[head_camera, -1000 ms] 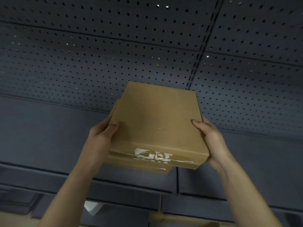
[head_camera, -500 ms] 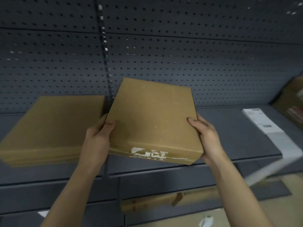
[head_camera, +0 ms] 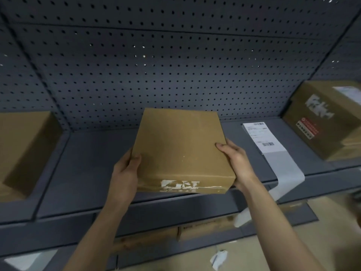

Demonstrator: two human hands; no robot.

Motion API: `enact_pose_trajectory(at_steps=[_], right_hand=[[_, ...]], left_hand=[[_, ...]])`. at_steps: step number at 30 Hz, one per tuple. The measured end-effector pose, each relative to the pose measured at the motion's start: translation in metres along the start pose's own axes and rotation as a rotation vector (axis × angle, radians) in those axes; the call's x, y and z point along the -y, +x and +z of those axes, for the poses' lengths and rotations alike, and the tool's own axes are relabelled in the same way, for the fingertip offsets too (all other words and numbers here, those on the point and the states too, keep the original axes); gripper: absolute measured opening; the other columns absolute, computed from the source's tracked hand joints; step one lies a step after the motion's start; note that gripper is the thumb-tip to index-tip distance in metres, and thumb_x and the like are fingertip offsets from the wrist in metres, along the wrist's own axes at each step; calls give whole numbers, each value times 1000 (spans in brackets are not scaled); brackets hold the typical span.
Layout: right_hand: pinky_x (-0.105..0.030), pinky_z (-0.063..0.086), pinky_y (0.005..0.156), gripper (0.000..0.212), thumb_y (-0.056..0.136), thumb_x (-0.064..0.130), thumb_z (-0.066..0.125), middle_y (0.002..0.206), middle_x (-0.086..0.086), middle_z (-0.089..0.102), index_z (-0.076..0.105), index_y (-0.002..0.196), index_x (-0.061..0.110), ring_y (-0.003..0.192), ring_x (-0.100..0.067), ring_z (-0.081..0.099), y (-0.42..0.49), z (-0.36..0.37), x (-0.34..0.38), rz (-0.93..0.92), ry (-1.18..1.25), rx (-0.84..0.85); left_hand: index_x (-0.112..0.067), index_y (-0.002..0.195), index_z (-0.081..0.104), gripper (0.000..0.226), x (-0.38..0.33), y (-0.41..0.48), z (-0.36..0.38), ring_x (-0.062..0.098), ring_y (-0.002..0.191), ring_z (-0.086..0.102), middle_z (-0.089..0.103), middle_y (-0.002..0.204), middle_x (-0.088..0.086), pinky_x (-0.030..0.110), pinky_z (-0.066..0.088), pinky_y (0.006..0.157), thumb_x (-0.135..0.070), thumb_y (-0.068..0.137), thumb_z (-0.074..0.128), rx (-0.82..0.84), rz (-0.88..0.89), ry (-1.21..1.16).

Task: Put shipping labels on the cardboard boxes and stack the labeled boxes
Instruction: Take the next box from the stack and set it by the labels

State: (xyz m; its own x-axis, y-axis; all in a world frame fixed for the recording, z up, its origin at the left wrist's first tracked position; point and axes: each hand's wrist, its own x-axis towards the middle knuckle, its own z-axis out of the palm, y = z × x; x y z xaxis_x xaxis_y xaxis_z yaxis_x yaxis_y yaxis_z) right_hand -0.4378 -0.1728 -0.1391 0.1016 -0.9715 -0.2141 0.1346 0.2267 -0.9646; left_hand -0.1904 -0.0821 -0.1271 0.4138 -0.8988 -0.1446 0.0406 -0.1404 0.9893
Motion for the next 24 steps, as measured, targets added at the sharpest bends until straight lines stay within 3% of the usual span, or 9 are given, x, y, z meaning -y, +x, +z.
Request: enact_pose_trajectory(at_steps=[3,5,8,14,20,22,24], right_hand=[[-39,55,83,29,95,16,59,113,-13,74,67,123,12,98,-29,70,20,-8,-2,18,-24,-16],[-38,54,82,27,95,16,60,110,-13,74,67,120,10,97,-30,69,31,-11,-1,24,-40,-26],[-35,53,79,27,94,16,61,106,-12,74,68,119,10,94,-27,69,43,-15,-1,28,-59,-32],[-29,53,73,25,95,14,60,100,-6,76,68,118,10,89,-21,70,59,-22,-2,31,-89,-19],[-24,54,74,29,98,15,57,107,-3,76,66,125,12,93,-16,71,64,-29,-1,8,-148,48],[-20,54,76,31,98,17,58,111,2,76,64,129,16,97,-12,72,63,-30,1,-7,-189,56],[-12,52,79,37,99,21,60,120,6,72,60,135,18,104,-7,69,62,-31,3,-40,-251,13]], left_hand=[[-42,106,58,23,5,8,13,-21,78,58,62,96,-29,1,41,67,-24,104,44,7,0,33],[-35,116,60,24,8,17,16,-17,87,60,65,102,-25,6,44,78,-24,104,43,15,10,68],[-27,131,59,31,13,28,22,1,109,60,66,118,-16,27,44,99,-25,104,42,31,7,76],[-28,134,56,33,21,33,32,-1,111,58,64,121,-17,20,42,92,-25,104,41,15,9,111],[-26,140,52,37,22,35,33,3,118,56,62,128,-15,25,40,103,-26,104,42,16,-33,121],[-32,129,57,30,16,34,34,-5,107,57,63,116,-22,14,41,90,-24,104,43,17,-51,167],[-37,116,57,26,6,33,36,0,92,57,60,99,-24,13,42,75,-18,102,46,-20,-28,239]])
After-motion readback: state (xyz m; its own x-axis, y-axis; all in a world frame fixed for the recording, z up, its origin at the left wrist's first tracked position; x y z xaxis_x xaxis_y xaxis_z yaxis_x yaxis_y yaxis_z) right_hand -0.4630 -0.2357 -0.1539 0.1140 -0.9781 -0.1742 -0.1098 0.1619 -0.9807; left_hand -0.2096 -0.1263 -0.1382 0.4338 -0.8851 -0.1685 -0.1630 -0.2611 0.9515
